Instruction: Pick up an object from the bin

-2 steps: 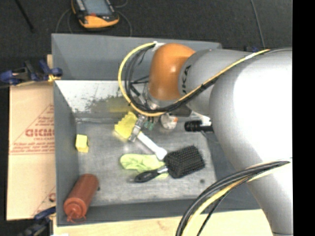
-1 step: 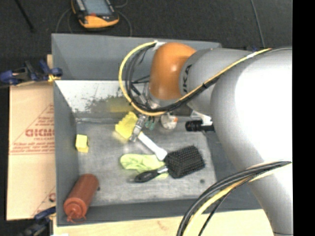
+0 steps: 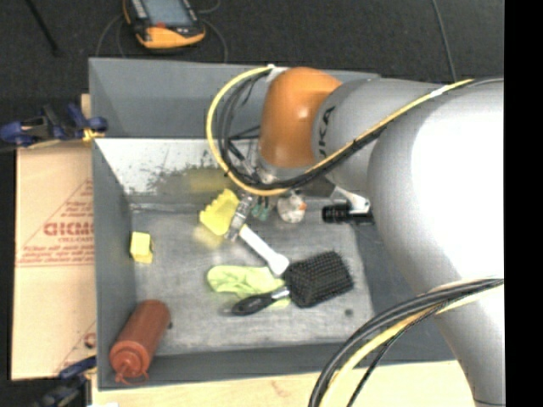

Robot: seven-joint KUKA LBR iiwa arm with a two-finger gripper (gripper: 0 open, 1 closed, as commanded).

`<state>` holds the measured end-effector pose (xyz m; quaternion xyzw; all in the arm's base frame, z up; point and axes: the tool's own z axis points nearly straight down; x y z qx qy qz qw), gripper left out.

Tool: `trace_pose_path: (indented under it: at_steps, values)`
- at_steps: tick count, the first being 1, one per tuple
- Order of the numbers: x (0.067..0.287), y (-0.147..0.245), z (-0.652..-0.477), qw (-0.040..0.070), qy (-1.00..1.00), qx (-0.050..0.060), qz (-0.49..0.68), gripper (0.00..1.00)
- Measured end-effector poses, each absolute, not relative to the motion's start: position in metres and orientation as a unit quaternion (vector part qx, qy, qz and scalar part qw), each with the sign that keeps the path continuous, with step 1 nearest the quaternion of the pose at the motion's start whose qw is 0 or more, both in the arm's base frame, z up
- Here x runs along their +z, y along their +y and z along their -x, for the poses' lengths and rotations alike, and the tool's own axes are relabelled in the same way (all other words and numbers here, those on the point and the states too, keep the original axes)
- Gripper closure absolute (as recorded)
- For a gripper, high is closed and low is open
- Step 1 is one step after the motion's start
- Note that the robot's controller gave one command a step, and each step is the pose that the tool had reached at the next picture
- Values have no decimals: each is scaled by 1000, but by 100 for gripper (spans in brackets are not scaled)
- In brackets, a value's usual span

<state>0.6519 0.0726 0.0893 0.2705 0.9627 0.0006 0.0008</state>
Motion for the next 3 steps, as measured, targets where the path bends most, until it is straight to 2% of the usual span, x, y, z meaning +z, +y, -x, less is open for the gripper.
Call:
trace_pose_path:
  at_steps: [2,3]
  values:
    - [107,72,-651,-1,963,0,-271,100]
    - [127,72,-651,-1,963,0,-270,100]
